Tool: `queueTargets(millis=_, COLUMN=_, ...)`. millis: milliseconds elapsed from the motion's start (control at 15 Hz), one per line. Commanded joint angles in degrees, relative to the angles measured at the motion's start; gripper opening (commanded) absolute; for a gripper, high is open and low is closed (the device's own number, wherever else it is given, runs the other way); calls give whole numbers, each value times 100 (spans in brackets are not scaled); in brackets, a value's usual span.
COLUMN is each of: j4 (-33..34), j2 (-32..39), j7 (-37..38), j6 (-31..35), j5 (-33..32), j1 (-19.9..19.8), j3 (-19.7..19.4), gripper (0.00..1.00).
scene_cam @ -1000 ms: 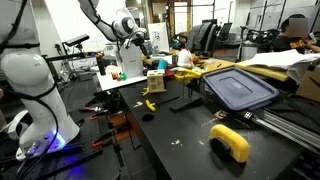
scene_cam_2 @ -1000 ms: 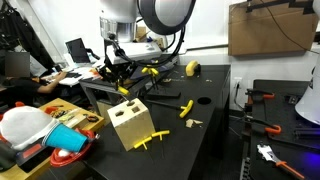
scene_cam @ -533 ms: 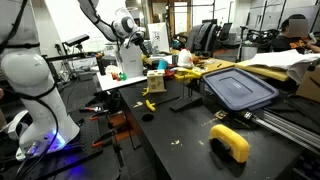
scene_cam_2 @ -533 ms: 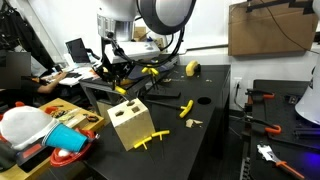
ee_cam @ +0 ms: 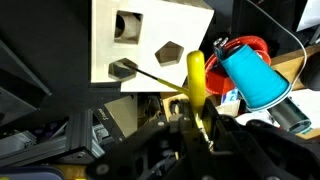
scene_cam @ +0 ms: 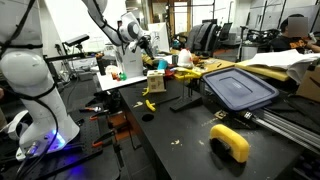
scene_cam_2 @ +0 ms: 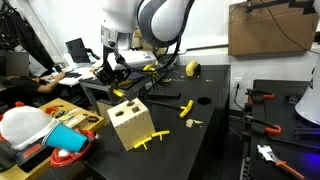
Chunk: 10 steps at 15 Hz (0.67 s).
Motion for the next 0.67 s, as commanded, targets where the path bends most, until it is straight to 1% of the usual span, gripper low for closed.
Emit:
queueTargets(millis=0, j4=155, j2=139, j7=-353, j6=205, j5=291, j1=-154, j3=205, gripper=4)
queueTargets(millis=200, j4=187, j2=173, j7=-589, j6=184, j5=593, j1=-232, j3=391, gripper=4)
queueTargets(millis=400, j4=186, j2=292, j7=-867, j6=185, j5=993, j1=-411, j3=613, gripper=4)
queueTargets(millis=600, j4=157, j2=384, j7=-1017, j6=193, j5=1251, j1=-560, j3=765, gripper=4)
